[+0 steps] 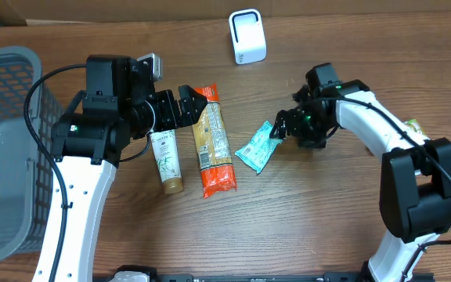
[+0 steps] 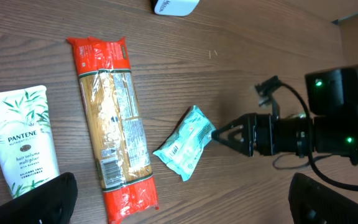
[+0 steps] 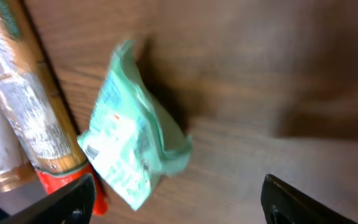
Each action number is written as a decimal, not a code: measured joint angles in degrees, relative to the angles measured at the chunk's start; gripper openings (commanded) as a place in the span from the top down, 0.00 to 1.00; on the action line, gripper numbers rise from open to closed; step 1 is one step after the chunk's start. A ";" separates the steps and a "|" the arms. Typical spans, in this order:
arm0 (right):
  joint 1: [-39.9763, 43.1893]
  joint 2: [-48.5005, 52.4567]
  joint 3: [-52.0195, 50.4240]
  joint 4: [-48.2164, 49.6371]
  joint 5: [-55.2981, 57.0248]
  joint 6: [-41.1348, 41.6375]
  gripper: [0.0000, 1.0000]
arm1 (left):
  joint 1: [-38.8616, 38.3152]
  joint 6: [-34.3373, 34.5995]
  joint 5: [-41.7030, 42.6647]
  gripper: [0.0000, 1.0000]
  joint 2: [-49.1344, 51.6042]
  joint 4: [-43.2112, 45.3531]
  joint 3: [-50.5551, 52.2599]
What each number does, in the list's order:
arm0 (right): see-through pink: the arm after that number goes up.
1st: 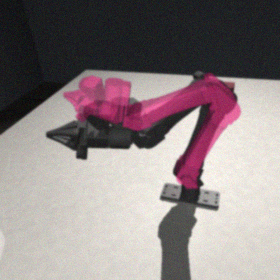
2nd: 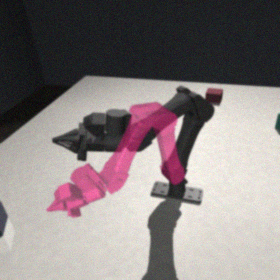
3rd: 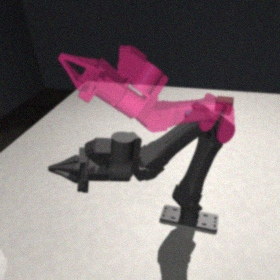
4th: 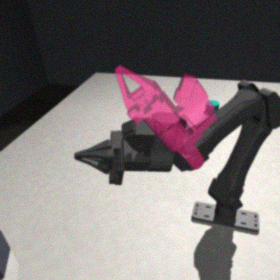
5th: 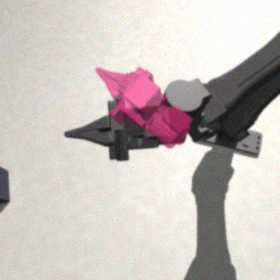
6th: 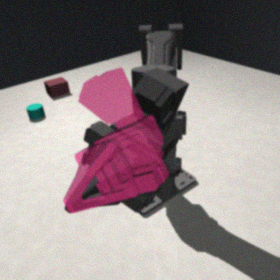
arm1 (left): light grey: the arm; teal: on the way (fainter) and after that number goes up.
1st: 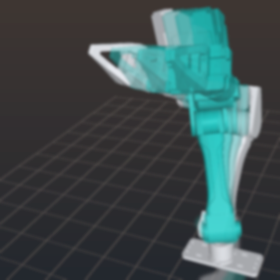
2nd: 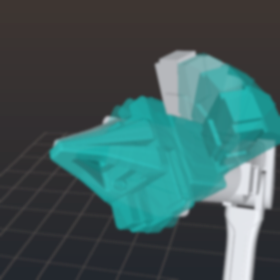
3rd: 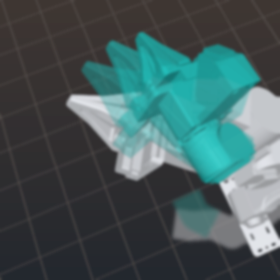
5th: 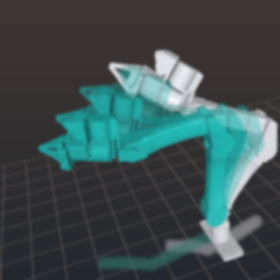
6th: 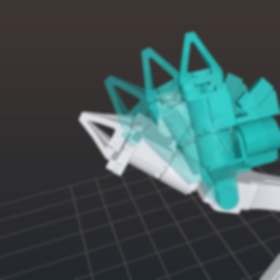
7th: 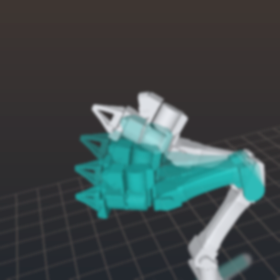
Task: Scan the item barcode
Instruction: 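Reach the right gripper to the mint-green packet and grasp it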
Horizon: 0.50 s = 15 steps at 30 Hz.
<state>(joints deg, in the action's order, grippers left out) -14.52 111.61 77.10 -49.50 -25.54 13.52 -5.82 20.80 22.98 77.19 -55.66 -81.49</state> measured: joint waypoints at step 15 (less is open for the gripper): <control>-2.40 7.82 6.05 7.80 2.32 -18.60 0.19 | 0.00 0.00 0.00 0.00 0.00 -0.02 0.00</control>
<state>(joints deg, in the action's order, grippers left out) -16.93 119.44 83.15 -41.69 -23.22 -5.08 -5.82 20.80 22.98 77.19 -55.68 -81.49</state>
